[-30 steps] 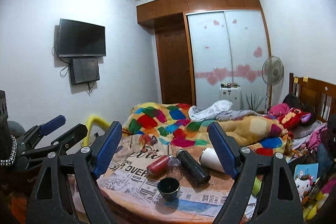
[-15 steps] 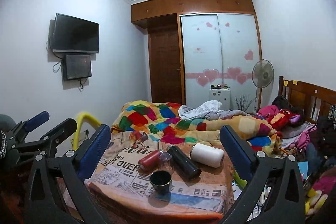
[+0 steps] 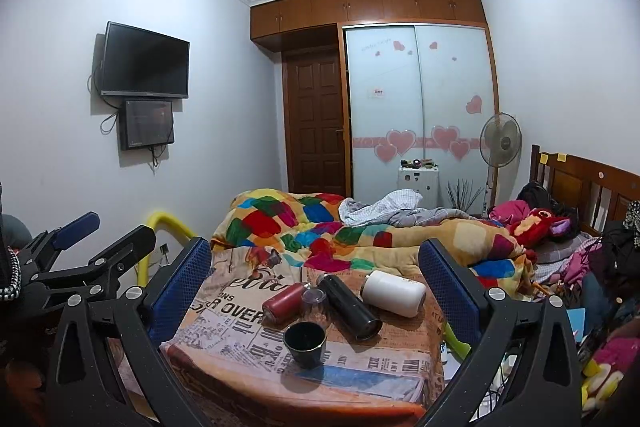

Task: Flip cup upright

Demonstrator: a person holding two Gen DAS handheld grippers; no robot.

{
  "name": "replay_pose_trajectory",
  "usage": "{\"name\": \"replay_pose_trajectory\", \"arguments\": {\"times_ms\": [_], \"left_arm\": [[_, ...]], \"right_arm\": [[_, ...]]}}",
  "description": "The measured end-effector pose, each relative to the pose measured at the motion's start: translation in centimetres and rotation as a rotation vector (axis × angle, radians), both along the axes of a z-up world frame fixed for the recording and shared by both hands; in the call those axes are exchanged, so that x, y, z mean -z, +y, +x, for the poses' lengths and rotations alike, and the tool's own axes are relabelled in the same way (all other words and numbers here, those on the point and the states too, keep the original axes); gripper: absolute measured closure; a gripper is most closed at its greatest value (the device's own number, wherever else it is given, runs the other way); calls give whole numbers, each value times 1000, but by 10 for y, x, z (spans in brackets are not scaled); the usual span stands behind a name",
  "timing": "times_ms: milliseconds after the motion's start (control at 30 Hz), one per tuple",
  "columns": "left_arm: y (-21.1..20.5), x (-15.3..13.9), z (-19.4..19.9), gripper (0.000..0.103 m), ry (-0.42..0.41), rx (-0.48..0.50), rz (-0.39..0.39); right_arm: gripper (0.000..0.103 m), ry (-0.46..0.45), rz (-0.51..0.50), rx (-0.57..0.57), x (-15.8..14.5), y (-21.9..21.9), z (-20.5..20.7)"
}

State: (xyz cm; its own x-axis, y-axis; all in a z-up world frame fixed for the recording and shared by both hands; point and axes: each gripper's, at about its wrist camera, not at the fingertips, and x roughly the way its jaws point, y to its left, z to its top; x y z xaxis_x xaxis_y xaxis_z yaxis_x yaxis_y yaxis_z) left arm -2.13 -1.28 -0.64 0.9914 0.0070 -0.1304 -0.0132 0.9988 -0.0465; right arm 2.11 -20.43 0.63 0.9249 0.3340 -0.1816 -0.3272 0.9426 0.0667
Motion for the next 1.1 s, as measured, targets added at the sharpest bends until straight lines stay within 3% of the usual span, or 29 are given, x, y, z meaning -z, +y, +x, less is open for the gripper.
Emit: {"name": "replay_pose_trajectory", "arguments": {"times_ms": [1100], "left_arm": [[4,4,6,0,17,42,-15]], "right_arm": [[0,0,-2,2,0,-2,0]]}}
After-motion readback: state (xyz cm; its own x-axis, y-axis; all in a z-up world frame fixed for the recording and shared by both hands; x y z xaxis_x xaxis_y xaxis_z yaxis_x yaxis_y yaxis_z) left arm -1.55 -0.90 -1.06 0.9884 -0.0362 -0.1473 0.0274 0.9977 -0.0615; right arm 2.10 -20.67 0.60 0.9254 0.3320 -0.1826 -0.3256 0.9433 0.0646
